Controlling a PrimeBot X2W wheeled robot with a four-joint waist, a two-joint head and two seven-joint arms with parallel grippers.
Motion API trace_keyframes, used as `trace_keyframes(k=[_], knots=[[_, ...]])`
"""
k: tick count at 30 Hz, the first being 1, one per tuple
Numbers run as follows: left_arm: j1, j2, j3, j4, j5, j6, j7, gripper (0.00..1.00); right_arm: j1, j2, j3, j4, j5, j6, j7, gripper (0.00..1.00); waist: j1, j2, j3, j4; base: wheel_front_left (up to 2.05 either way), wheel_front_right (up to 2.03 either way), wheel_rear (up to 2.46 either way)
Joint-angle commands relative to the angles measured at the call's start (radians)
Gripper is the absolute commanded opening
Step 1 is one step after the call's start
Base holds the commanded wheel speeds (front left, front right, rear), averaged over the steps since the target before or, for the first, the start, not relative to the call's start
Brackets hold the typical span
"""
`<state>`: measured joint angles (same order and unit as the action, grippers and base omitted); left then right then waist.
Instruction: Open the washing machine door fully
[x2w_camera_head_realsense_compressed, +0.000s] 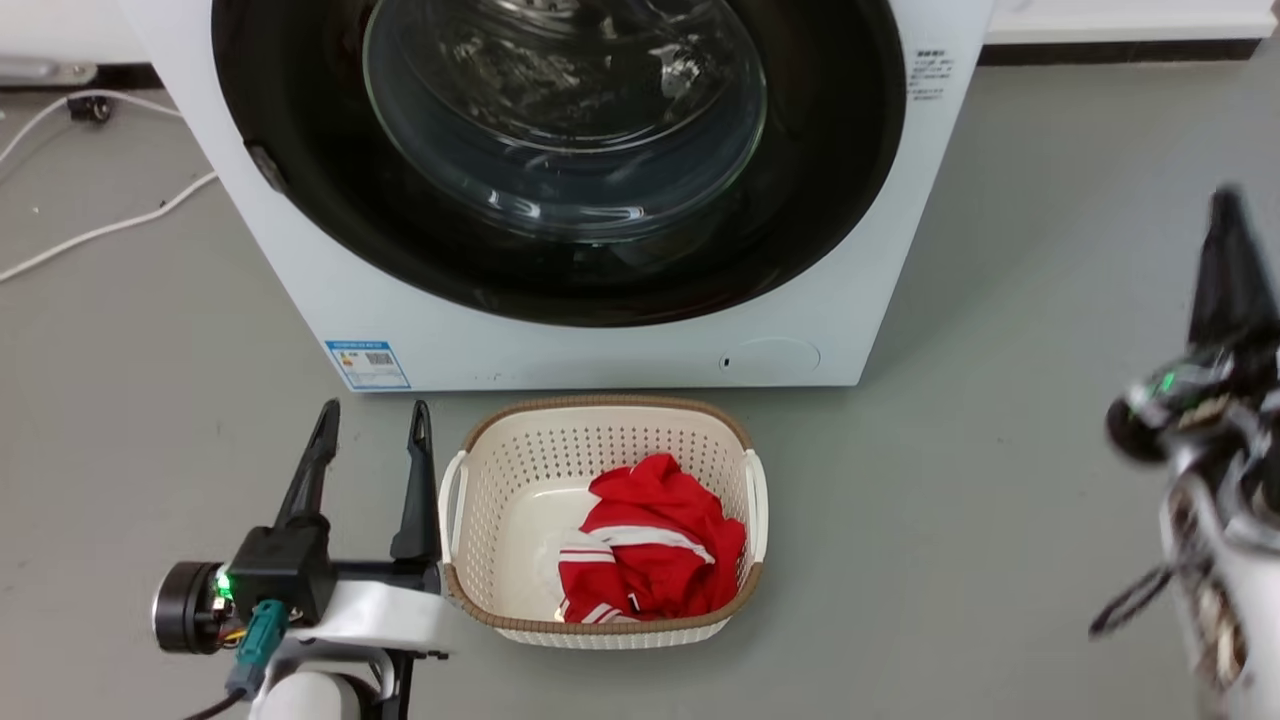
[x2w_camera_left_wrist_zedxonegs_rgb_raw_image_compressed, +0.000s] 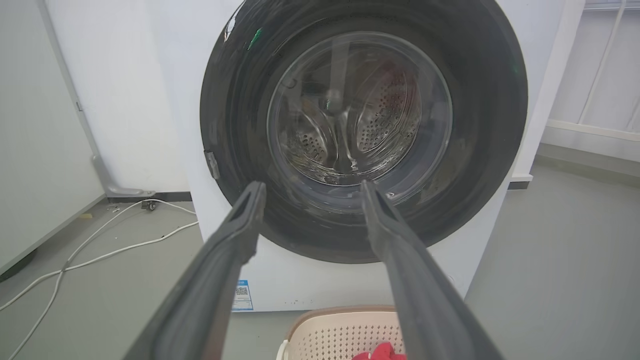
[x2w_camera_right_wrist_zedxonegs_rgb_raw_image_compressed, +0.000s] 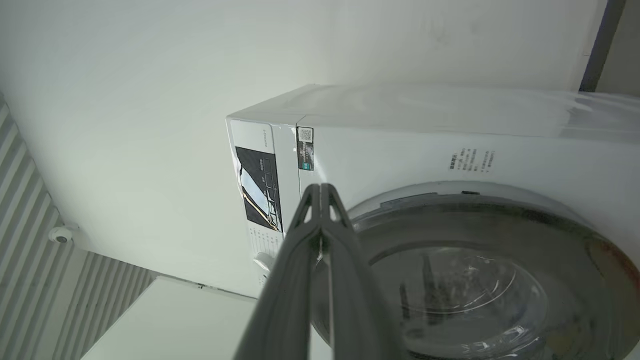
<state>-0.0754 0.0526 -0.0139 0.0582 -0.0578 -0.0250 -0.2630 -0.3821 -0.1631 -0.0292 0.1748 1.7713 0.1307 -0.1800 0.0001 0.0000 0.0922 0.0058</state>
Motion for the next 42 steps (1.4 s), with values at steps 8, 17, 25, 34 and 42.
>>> trace_keyframes(k=[8, 17, 25, 34, 42], knots=[[-0.063, -0.001, 0.000, -0.013, -0.003, -0.008, -0.003, 1.00, -0.419, -0.161, 0.127, 0.290, -0.015, 0.000, 0.159, 0.00, -0.0001, 0.0000, 0.077, 0.012, 0.00, 0.00, 0.00], [-0.123, -0.002, -0.005, -0.034, -0.002, -0.018, -0.003, 1.00, -0.867, -0.199, 0.345, 0.666, -0.105, 0.000, 0.383, 0.00, -0.0001, 0.0000, 0.169, 0.031, 0.00, 0.00, 0.00], [-0.169, -0.002, -0.012, -0.059, 0.000, -0.024, -0.003, 1.00, -1.121, -0.140, 0.469, 0.890, -0.198, 0.000, 0.509, 0.00, -0.0001, 0.0000, 0.250, 0.046, 0.00, 0.00, 0.00], [-0.205, -0.002, -0.035, -0.081, -0.017, -0.022, -0.003, 1.00, -1.255, -0.097, 0.547, 1.014, -0.287, 0.000, 0.538, 0.00, -0.0001, 0.0000, 0.316, 0.066, 0.00, 0.00, 0.00], [-0.217, -0.003, -0.043, -0.081, -0.020, -0.015, -0.003, 1.00, -1.287, -0.089, 0.579, 1.059, -0.320, 0.000, 0.576, 0.00, -0.0001, 0.0000, 0.341, 0.076, 0.00, 0.00, 0.00]])
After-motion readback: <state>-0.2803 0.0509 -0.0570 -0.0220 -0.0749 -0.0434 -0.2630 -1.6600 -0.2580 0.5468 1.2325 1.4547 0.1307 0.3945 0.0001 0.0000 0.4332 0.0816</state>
